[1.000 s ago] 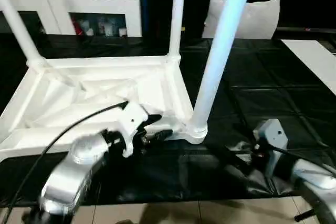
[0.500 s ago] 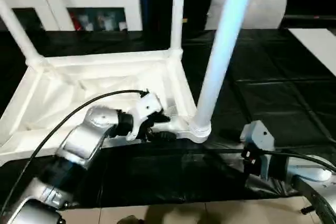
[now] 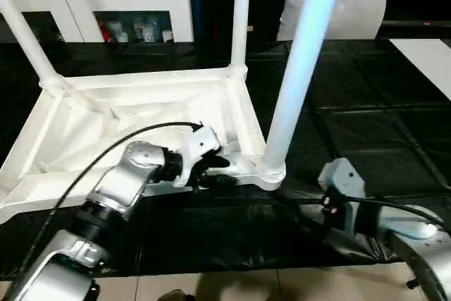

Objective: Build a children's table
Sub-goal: Rotate leg to tighten

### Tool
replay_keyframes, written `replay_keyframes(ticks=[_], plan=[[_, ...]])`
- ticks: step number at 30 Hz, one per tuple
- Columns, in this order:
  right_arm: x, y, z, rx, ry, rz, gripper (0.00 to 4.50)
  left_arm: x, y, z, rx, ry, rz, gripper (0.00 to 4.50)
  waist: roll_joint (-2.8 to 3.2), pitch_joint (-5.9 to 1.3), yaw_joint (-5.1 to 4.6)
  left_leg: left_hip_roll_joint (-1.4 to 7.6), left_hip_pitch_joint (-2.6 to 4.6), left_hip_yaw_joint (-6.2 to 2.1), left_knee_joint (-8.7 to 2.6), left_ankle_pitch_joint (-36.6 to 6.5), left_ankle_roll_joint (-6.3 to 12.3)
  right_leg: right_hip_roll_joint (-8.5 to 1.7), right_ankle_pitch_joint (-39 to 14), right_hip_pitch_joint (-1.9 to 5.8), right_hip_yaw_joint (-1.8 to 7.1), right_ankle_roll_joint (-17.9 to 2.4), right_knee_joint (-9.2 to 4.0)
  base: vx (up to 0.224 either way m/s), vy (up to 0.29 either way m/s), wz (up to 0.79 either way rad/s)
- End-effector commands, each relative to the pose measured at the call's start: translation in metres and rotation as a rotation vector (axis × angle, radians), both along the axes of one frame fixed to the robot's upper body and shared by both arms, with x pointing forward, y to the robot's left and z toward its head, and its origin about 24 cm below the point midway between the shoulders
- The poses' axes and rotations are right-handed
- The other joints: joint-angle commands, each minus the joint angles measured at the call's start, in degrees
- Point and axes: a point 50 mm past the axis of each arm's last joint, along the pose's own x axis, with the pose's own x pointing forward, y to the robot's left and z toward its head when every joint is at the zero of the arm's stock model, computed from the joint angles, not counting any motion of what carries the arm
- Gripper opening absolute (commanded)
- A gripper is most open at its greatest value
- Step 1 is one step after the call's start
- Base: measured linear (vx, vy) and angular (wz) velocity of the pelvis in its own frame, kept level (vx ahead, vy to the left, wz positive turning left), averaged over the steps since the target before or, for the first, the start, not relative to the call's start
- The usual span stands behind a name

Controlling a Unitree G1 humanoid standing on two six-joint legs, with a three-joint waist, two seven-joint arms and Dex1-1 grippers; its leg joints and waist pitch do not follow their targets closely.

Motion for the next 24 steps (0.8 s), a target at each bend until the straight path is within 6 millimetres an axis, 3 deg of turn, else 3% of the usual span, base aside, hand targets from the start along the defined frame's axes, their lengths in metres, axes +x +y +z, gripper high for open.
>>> replay_keyframes(ticks=[1,9,17,24], plan=[[0.0018,0.0004,0.0019,-0.005,-0.014,0.004,4.50,0.0018,-0.0017,0.0018,0.013,-0.006,-0.018,2.02,-0.34,-3.15,0.11,5.73,1.05,-2.33,-5.00,-7.23,5.00,-6.27,1.79,1.61,3.22,-16.18,-4.73,0.000,0.000,0.00],[0.0021,0.0019,0.0016,0.001,-0.019,0.004,4.50,0.0036,-0.0051,-0.0031,0.034,0.000,-0.043,1.45,-0.21,-3.07,0.44,5.84,1.11,-2.17,-5.19,-8.24,4.86,-6.41,0.31,1.52,3.27,-16.04,-4.99,0.000,0.000,0.00],[0.0024,0.0046,0.0019,0.007,-0.022,0.006,4.50,0.0058,-0.0061,-0.0043,0.036,0.003,-0.058,0.76,-0.19,-2.80,0.63,5.94,1.25,-2.03,-5.58,-10.70,3.50,-6.49,-2.72,1.26,3.43,-15.75,-5.31,0.000,0.000,0.00],[0.0017,0.0063,0.0027,0.009,-0.029,0.002,4.50,0.0023,-0.0059,-0.0061,0.049,0.003,-0.090,0.37,-0.08,-2.81,0.64,5.99,1.15,-2.07,-5.71,-9.85,3.90,-6.51,-0.89,1.29,3.41,-15.76,-5.26,0.000,0.000,0.00]])
